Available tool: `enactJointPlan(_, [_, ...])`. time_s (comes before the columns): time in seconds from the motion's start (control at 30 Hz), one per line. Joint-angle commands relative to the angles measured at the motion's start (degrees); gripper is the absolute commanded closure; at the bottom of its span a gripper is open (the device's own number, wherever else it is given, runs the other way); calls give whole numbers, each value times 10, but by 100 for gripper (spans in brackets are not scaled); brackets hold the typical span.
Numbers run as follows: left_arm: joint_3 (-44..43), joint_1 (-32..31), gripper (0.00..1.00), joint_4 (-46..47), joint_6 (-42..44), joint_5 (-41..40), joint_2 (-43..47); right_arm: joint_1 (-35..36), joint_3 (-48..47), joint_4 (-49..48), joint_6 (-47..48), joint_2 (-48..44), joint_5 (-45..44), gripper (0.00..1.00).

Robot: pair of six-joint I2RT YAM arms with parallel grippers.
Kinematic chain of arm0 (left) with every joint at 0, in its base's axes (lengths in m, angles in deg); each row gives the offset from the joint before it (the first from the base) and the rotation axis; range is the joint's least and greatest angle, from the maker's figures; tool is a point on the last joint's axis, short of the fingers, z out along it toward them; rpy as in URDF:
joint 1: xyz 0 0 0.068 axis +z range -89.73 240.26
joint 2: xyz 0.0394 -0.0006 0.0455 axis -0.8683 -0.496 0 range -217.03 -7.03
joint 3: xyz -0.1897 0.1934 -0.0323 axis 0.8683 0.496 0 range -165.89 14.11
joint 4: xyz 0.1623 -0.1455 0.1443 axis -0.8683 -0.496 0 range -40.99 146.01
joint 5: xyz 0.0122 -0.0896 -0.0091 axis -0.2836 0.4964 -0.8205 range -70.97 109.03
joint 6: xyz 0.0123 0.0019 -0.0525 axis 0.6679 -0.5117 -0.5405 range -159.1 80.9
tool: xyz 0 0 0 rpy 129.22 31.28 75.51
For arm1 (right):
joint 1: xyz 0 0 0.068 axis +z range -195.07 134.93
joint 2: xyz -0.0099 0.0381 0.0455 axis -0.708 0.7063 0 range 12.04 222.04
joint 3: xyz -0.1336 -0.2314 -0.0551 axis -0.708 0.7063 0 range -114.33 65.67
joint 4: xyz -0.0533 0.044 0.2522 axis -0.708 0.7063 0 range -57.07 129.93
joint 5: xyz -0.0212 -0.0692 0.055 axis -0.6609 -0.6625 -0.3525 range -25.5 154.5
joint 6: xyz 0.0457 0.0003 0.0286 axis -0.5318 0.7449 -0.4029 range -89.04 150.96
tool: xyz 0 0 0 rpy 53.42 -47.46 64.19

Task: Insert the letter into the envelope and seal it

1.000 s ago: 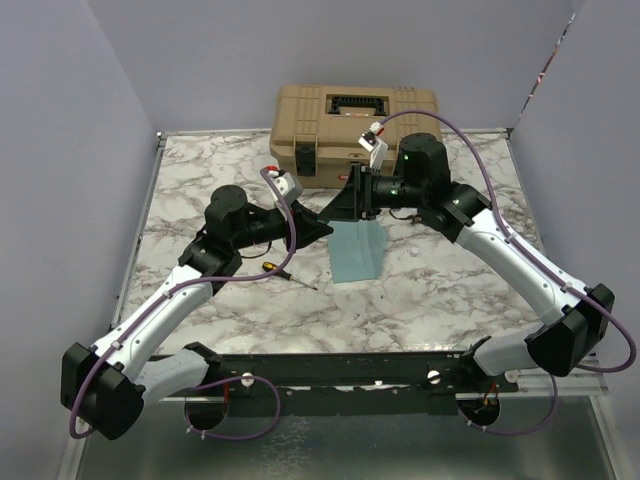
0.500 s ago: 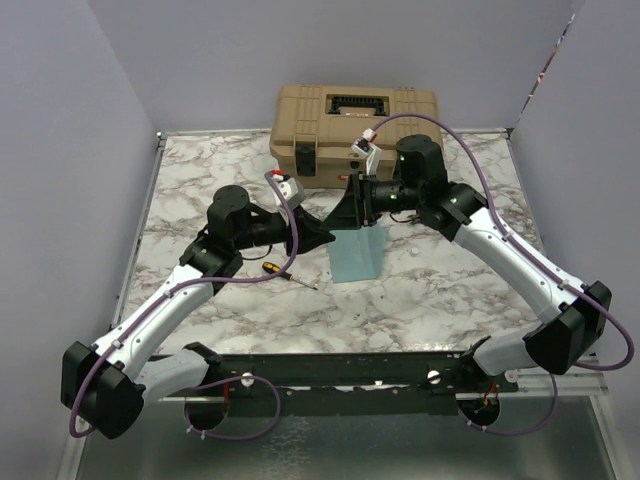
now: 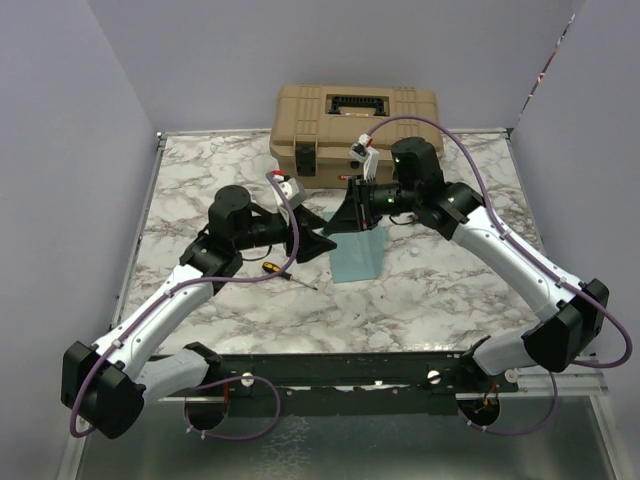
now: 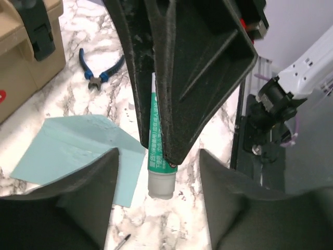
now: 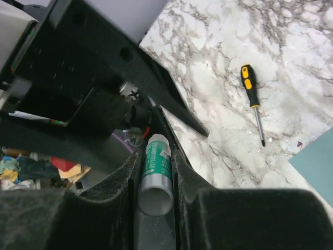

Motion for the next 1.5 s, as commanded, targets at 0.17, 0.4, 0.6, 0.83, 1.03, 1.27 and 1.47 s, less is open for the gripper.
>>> enactJointPlan(0.17, [29, 1, 1, 15, -8, -99, 69, 5, 56, 9, 19, -48, -295, 99])
enactJointPlan(0.4, [47, 1, 4, 14, -96, -199, 78, 5, 126, -37, 32, -40, -467, 99])
enactJointPlan(0.6, [102, 1, 21, 102, -294, -274, 40, 6, 134, -26, 68, 5, -523, 99])
enactJointPlan(0.83, [116, -1, 19, 193, -295, -342, -75, 6, 242, -93, 19, -16, -482, 99])
enactJointPlan(1.03, [49, -1, 64, 226, -312, -311, -260, 15, 280, -145, -26, 2, -468, 100])
enactJointPlan(1.27, [6, -1, 86, 308, -364, -293, -400, 19, 251, -136, -16, 43, -493, 99])
enactJointPlan(1.47, [-29, -2, 97, 342, -362, -261, -473, 21, 230, -152, 34, 83, -540, 99])
